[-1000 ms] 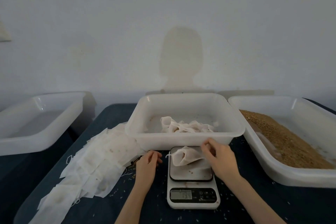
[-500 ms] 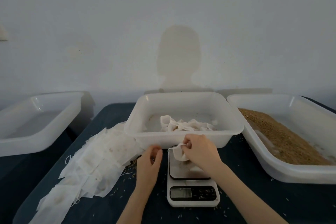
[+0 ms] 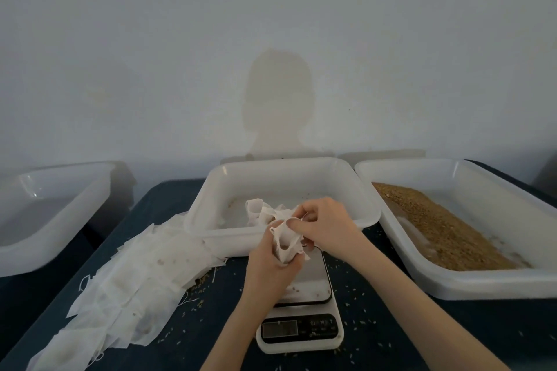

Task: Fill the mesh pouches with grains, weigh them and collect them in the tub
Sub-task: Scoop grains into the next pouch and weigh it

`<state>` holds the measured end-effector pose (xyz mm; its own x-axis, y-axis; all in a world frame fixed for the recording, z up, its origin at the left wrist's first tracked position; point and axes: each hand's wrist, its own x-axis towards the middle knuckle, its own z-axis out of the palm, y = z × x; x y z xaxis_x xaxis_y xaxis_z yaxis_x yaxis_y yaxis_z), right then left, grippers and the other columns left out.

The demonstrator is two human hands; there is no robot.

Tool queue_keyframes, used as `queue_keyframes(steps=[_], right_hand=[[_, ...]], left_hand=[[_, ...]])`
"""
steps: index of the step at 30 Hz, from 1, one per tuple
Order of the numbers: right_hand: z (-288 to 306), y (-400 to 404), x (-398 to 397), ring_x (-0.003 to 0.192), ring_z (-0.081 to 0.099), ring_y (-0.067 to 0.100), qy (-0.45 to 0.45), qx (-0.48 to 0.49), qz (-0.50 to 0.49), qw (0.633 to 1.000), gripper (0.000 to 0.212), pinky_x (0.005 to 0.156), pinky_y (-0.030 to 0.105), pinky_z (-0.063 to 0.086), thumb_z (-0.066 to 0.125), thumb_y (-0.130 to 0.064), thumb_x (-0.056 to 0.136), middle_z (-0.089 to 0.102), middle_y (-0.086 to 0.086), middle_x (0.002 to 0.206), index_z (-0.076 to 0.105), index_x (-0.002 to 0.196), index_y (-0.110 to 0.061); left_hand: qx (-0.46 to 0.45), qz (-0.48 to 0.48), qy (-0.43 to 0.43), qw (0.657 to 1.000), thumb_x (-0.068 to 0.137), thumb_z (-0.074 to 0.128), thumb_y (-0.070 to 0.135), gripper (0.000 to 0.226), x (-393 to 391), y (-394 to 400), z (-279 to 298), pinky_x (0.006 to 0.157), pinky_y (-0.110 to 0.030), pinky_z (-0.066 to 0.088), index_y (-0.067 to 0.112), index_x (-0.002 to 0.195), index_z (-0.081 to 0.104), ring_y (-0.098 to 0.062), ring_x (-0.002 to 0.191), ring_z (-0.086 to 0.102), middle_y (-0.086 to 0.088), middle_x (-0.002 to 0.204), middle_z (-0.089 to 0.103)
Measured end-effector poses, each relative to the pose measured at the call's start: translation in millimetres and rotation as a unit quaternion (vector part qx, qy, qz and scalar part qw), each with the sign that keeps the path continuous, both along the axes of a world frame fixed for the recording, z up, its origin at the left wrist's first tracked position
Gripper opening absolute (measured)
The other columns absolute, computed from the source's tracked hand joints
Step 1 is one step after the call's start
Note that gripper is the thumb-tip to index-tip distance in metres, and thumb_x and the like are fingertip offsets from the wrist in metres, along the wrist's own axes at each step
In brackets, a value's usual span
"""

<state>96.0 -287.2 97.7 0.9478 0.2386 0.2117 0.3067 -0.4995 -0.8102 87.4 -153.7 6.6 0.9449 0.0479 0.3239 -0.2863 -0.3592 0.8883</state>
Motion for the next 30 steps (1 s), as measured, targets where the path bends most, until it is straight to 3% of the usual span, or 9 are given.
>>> queue_keyframes(steps=[4,8,11,14,16,20,22,27,30], right_hand=[[0.5,-21.4,4.0,0.042,0.058,0.0,0.019,-0.002,-0.014,1.0,0.021,0.048,0.01,0.044,0.066,-0.02,0.088,0.059,-0.012,0.042,0.061,0.068,-0.02],[4.2,-49.5,8.0,0.046,0.058,0.003,0.015,-0.048,-0.027,0.998,0.026,0.056,0.018,0.05,0.061,-0.037,0.09,0.064,-0.008,0.052,0.065,0.071,-0.021],[8.2,-84.8,20.3,0.049,0.059,0.007,-0.005,-0.034,-0.104,0.994,0.032,0.061,0.028,0.053,0.056,-0.043,0.091,0.066,-0.003,0.057,0.066,0.072,-0.02],[2.6,-130.0,43.8,0.061,0.061,0.018,-0.069,-0.146,-0.284,0.945,0.026,0.054,0.027,0.047,0.054,-0.033,0.091,0.065,-0.001,0.065,0.062,0.071,-0.018],[-5.4,-159.9,59.6,0.067,0.058,0.019,-0.036,-0.248,-0.332,0.909,0.019,0.053,0.026,0.042,0.051,-0.027,0.091,0.061,0.0,0.073,0.06,0.077,-0.018],[-26.4,-185.4,83.6,0.06,0.047,0.015,0.156,-0.432,-0.235,0.857,0.039,0.063,0.028,0.045,0.05,-0.043,0.092,0.048,-0.003,0.066,0.043,0.064,-0.017],[-38.6,-184.4,91.6,0.064,0.049,0.015,0.185,-0.467,-0.206,0.84,0.043,0.073,0.031,0.046,0.041,-0.049,0.095,0.05,-0.003,0.07,0.042,0.065,-0.018],[-56.3,-181.9,101.9,0.062,0.05,0.015,0.185,-0.438,-0.221,0.852,0.036,0.066,0.028,0.045,0.04,-0.031,0.1,0.052,-0.002,0.07,0.047,0.069,-0.015],[-57.3,-180.4,104.2,0.059,0.052,0.015,0.179,-0.4,-0.231,0.869,0.034,0.057,0.025,0.044,0.041,-0.022,0.101,0.053,0.001,0.069,0.048,0.068,-0.012]], left_hand=[[-0.024,-0.069,0.004,0.997,0.072,0.065,0.026,0.034,1.7,-3.4,3.3,0.062,-0.022,0.05,0.037,0.104,0.056,-0.006,0.067,0.056,0.0,0.084,0.063],[-0.027,-0.14,0.044,0.989,0.081,0.066,0.019,0.035,6.7,-4.1,5.9,0.071,-0.025,0.056,0.038,0.108,0.055,-0.007,0.081,0.062,0.009,0.093,0.065],[-0.03,-0.144,0.079,0.986,0.087,0.065,0.017,0.036,10.9,-3.2,3.6,0.067,-0.012,0.051,0.042,0.108,0.051,0.006,0.086,0.062,0.015,0.098,0.063],[-0.029,-0.135,0.099,0.985,0.088,0.064,0.019,0.035,14.8,-1.7,1.1,0.065,-0.009,0.049,0.044,0.107,0.048,0.01,0.085,0.06,0.013,0.103,0.061],[-0.024,-0.124,0.108,0.986,0.088,0.064,0.019,0.035,16.7,-1.3,0.9,0.063,-0.008,0.048,0.045,0.104,0.046,0.011,0.084,0.059,0.014,0.103,0.06],[-0.028,-0.117,0.12,0.985,0.087,0.064,0.018,0.033,21.8,-3.4,-3.1,0.065,-0.012,0.05,0.04,0.107,0.049,0.01,0.086,0.059,0.013,0.103,0.061],[-0.03,-0.112,0.125,0.985,0.086,0.065,0.018,0.033,23.6,-5.0,-5.7,0.066,-0.015,0.05,0.037,0.11,0.052,0.008,0.083,0.061,0.013,0.098,0.063],[-0.023,-0.112,0.139,0.984,0.086,0.066,0.019,0.033,24.9,-5.9,-9.3,0.069,-0.018,0.052,0.042,0.105,0.053,0.004,0.084,0.063,0.013,0.097,0.066],[-0.031,-0.106,0.14,0.984,0.087,0.065,0.018,0.031,25.3,-5.7,-8.6,0.063,-0.012,0.049,0.04,0.105,0.053,0.006,0.08,0.062,0.013,0.094,0.066]])
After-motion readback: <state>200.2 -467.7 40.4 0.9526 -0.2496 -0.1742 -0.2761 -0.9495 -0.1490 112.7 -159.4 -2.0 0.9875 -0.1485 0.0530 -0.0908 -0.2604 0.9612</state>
